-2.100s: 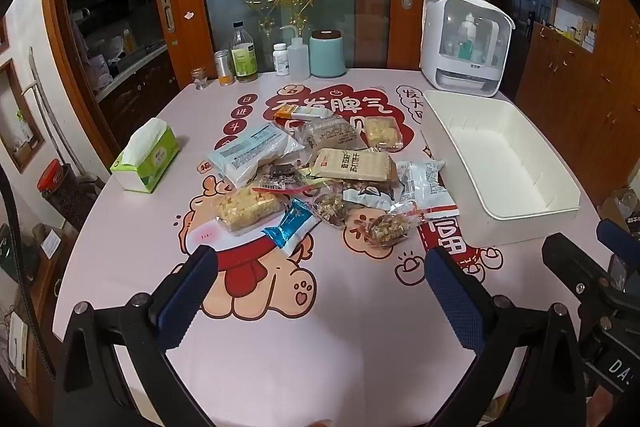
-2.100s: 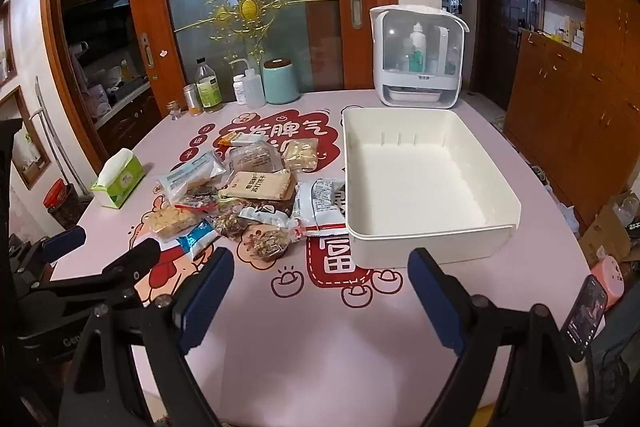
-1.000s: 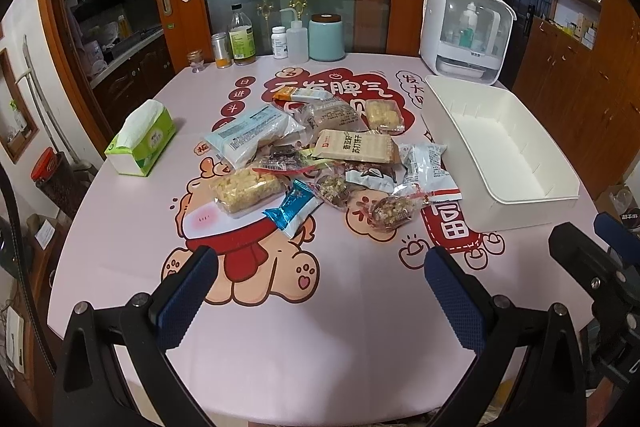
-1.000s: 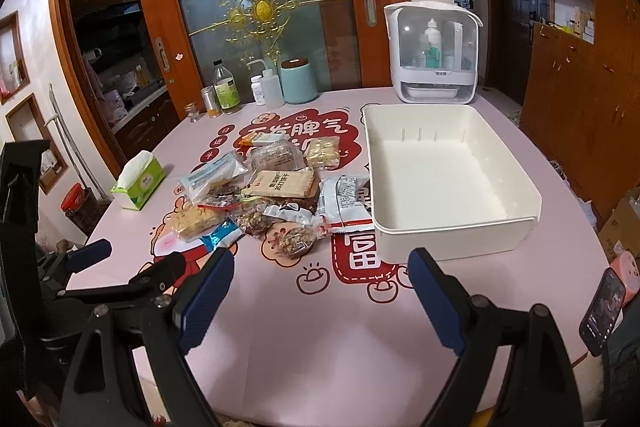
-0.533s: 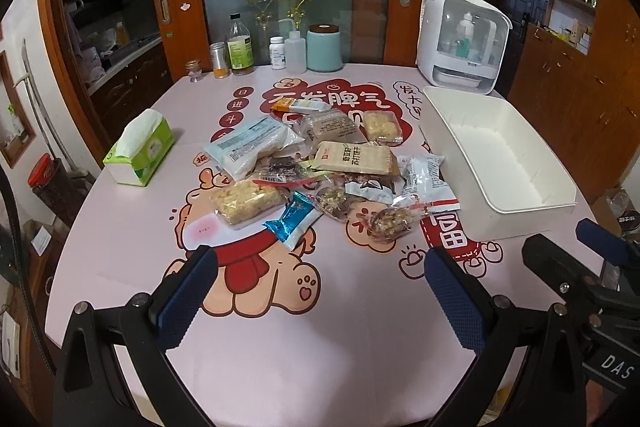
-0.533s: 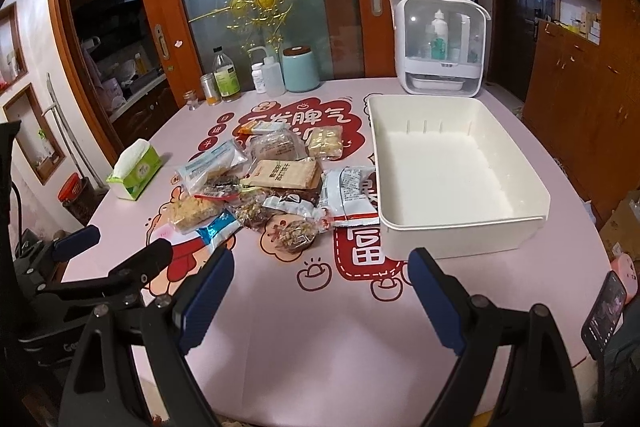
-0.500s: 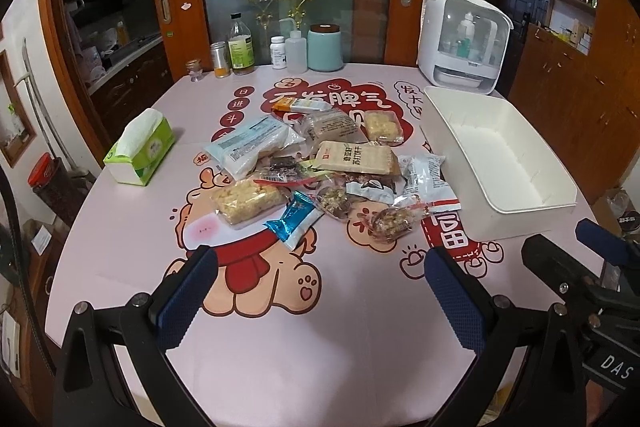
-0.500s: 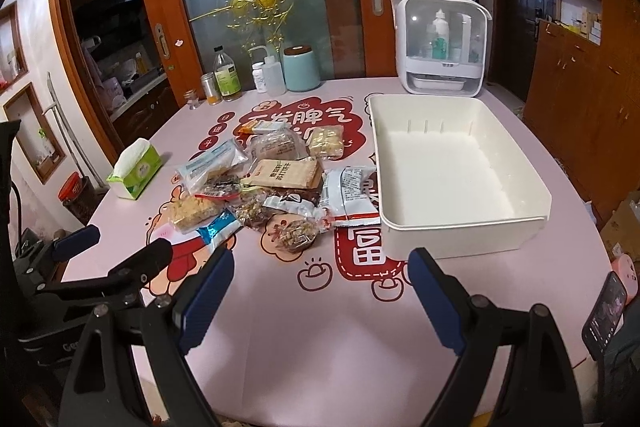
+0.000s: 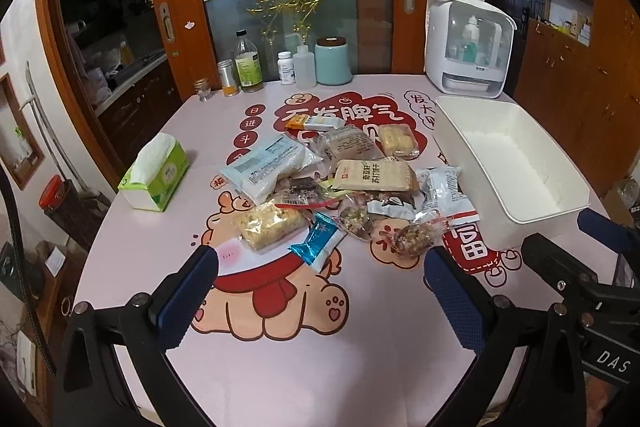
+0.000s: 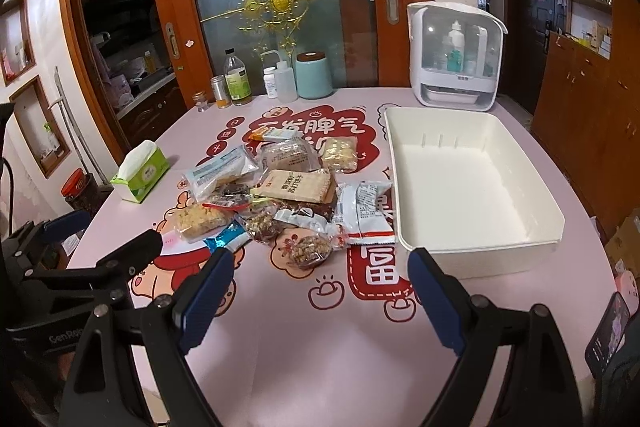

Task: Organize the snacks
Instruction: 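Grasp the blue wrapped cake with left tool while right tool grasps nut bag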

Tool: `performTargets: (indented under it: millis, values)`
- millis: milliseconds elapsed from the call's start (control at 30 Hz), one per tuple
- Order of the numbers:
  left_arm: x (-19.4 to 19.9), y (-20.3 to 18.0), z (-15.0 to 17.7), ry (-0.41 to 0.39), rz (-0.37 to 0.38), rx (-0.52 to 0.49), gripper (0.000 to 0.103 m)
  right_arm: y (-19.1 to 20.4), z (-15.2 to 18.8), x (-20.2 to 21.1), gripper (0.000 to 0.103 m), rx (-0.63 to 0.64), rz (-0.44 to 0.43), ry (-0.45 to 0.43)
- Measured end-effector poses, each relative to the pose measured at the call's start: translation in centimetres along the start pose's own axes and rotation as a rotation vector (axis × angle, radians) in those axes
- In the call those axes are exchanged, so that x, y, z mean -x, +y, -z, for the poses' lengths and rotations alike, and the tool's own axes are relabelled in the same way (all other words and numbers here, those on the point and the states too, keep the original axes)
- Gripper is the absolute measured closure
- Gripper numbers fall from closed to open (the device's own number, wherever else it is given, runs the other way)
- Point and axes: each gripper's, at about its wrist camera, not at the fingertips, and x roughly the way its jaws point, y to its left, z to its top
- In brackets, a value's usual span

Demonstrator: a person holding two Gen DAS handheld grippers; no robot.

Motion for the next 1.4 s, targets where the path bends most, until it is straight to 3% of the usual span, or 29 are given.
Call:
performTargets:
  millis: [267, 500, 600, 767, 900, 1267, 1400]
  values:
    - [-1.1, 1.1, -0.6, 0.008, 0.003, 0.010, 0.001, 1.2, -1.1, -1.1, 0.013, 0.029, 0.000, 0.017]
    - [-4.0, 2.2, -0.4, 0.026, 0.024, -0.034, 0.001, 1.6, -1.2, -4.8, 0.014, 0.014, -0.057, 0.119]
    - [-6.0, 3.1, -0.1, 0.045, 0.057, -0.073, 0.001, 1.6, -0.5, -7.1, 0.014, 0.002, -0.062, 0.162]
    - [-9.7, 5.1, 0.8, 0.130, 0.228, -0.104, 0.001, 1.2, 0.8, -10.2, 0.019, -0.015, -0.069, 0.226]
    - [-11.0, 5.1, 1.3, 0.139, 0.268, -0.143, 0.002, 0.7, 1.7, -12.8, 0.024, -0.039, -0.094, 0.283]
    - [-15.1, 2.3, 2.1, 0.221, 0.262, -0.267, 0.008, -0.7, 2.9, -17.9, 0.027, -0.094, -0.102, 0.349]
    - [-17.2, 2.1, 1.8, 0.272, 0.287, -0.259, 0.016, -0.8, 2.4, -19.0, 0.027, -0.109, -0.107, 0.352]
